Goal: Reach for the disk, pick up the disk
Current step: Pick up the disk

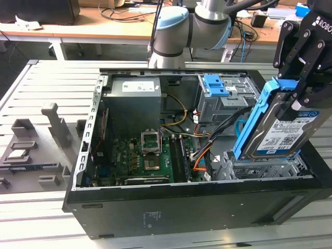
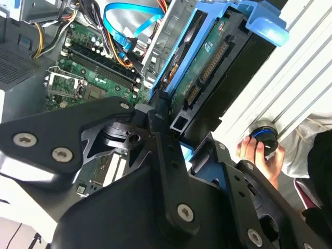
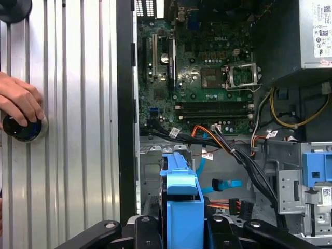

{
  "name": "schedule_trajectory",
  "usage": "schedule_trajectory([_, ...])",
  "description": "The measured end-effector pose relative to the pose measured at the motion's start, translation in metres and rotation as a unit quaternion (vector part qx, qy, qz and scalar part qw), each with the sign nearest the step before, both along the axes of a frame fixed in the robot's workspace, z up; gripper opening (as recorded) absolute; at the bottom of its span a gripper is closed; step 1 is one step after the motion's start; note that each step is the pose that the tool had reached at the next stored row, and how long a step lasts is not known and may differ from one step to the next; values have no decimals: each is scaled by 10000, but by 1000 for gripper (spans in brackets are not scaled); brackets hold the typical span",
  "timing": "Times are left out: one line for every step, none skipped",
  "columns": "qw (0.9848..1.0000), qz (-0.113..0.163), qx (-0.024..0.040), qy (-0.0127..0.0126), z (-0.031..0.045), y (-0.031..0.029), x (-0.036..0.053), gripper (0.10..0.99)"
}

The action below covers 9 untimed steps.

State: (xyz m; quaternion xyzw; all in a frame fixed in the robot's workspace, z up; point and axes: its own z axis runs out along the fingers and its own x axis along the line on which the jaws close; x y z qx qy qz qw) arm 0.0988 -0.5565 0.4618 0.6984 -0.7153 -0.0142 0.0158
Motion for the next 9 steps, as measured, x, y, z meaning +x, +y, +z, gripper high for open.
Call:
schedule_trajectory([10000, 0, 0, 0, -5, 5, 0, 365])
schedule_trajectory([10000, 0, 0, 0, -12, 8, 0, 365])
schedule_trajectory([10000, 0, 1, 0, -22, 11, 0, 365])
schedule_trajectory([10000, 0, 0, 0, -22, 11, 0, 365])
schedule_trajectory([10000, 0, -1, 0, -22, 11, 0, 365])
schedule_trajectory([10000, 0, 0, 0, -23, 11, 0, 365])
schedule_trajectory([10000, 0, 0, 0, -23, 11, 0, 365])
schedule_trajectory([10000, 0, 0, 0, -23, 11, 0, 365])
schedule_trajectory([10000, 0, 0, 0, -24, 11, 0, 365])
